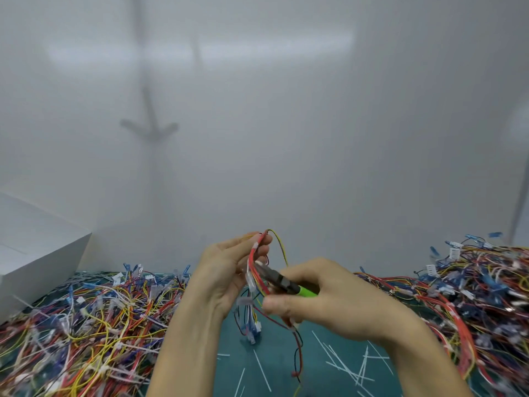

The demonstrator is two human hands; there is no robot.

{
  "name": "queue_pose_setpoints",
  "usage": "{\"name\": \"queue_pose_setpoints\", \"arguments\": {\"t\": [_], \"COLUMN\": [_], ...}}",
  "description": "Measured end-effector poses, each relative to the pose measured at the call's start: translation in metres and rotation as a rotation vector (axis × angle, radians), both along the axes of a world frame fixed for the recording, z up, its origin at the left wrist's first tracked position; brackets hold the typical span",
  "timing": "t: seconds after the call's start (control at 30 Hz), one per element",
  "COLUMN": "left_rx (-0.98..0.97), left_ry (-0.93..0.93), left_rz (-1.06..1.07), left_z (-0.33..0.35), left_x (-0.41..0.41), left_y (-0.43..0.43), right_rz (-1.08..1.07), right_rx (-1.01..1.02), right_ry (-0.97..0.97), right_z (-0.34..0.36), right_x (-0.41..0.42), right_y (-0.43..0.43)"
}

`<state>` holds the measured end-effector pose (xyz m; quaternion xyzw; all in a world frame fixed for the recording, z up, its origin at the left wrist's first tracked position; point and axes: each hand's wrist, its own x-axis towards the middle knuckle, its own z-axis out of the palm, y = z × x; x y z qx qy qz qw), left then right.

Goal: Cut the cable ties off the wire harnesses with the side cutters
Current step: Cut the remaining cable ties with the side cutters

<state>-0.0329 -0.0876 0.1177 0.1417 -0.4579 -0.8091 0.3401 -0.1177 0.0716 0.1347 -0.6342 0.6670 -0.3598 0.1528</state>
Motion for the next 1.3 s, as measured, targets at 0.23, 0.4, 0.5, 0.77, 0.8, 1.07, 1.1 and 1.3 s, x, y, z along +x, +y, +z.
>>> {"name": "queue_pose_setpoints", "arguments": {"t": [0.23, 0.4, 0.5, 0.77, 0.8, 1.07, 1.1, 1.3], "left_rx": [-0.248, -0.64, -0.787, -0.954, -0.957, -0.582, -0.497, -0.317], "left_ry": [0.012, 0.077, 0.046, -0.084, -0.101, -0.21, -0.191, -0.097], "left_rz": [-0.015, -0.17, -0.289, -0.491, -0.494, -0.001, 0.024, 0.05], "left_z": [0.008, 0.013, 0.014, 0.017, 0.018, 0.02, 0.023, 0.033], "left_x": [0.007, 0.012, 0.015, 0.027, 0.027, 0.02, 0.019, 0.023], "left_y": [0.005, 0.019, 0.025, 0.026, 0.026, 0.017, 0.017, 0.022], "right_rz": [-0.463, -0.516, -0.474, -0.26, -0.242, -0.173, -0.185, -0.094], "right_rx": [-0.446, -0.321, -0.308, -0.446, -0.485, -0.584, -0.561, -0.338], "right_ry": [-0.554, -0.754, -0.874, -1.001, -1.013, -0.683, -0.597, -0.364], "right_z": [0.001, -0.002, -0.003, 0.004, 0.005, 0.011, 0.011, 0.006], "right_x": [-0.007, -0.01, -0.01, -0.008, -0.007, -0.012, -0.011, 0.006], "right_y": [-0.008, -0.01, -0.01, -0.003, -0.004, 0.01, 0.01, 0.001]}}
